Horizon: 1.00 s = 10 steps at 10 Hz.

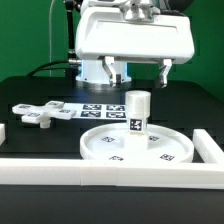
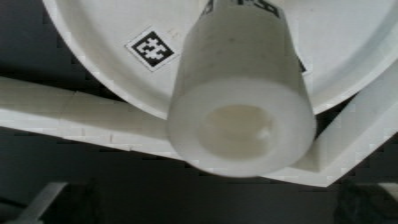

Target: Assemble round table

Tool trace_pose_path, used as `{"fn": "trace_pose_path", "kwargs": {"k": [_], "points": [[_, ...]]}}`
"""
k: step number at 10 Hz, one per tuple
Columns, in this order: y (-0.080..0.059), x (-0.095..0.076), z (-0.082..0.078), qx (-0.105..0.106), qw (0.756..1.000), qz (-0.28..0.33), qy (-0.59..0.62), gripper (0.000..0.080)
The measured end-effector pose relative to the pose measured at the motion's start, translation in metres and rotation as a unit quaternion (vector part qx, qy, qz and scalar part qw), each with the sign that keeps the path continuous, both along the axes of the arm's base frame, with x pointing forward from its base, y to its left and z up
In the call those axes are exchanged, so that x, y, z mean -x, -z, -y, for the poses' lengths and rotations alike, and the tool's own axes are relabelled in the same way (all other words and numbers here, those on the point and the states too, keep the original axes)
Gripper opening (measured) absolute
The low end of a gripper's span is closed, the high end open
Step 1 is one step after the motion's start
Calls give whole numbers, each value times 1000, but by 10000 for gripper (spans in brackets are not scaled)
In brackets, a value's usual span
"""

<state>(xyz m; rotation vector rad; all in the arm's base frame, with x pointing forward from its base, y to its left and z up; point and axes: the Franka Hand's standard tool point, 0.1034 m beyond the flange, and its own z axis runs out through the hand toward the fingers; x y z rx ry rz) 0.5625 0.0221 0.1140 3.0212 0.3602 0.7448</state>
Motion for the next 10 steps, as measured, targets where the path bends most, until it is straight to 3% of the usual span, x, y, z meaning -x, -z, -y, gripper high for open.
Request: {"fn": "trace_pose_path", "kwargs": {"k": [2, 3, 9, 10], "points": [[3, 1, -1, -2, 1000, -10, -1, 649], [11, 5, -2, -3, 1000, -28, -3, 649], [19, -1, -13, -34, 974, -223, -26, 649], [21, -3, -9, -35, 972, -229, -29, 649]]}}
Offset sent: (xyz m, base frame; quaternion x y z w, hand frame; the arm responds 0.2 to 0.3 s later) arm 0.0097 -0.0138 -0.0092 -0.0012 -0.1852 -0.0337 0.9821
